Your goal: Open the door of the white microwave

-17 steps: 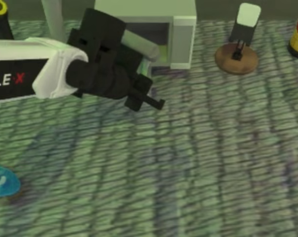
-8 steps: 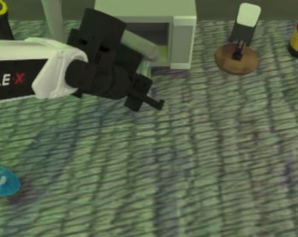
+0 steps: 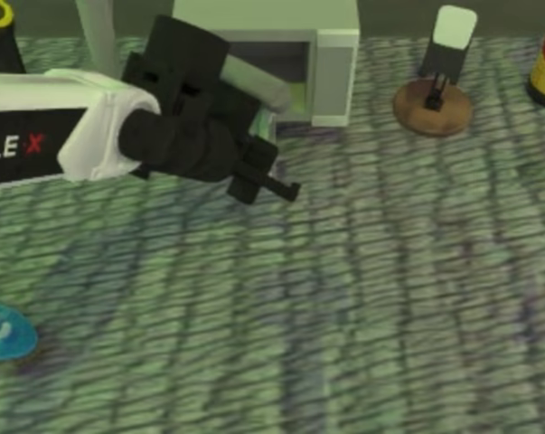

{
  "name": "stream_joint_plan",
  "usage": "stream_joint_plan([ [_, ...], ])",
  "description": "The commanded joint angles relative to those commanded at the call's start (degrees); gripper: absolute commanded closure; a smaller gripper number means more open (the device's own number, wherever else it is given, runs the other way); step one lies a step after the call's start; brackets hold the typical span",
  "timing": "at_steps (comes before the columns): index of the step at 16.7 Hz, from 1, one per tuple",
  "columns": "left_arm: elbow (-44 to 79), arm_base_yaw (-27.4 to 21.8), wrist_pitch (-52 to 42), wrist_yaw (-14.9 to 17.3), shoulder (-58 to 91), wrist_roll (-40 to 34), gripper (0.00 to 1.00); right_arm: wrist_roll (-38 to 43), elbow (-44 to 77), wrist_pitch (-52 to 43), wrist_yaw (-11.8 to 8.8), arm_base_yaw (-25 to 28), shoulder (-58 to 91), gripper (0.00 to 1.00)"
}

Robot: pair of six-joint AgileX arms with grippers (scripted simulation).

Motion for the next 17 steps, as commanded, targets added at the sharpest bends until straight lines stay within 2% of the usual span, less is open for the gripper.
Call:
stream_joint_plan([
  [5,0.0,0.0,0.0,0.0,0.0,0.0,1.0,0.0,0.0,0.0,0.0,0.0,0.0,0.0],
  [17,-1.34,1.58,-0.45,3.11,-1.12,3.78,1.0,0.0,0.0,0.0,0.0,0.0,0.0,0.0],
])
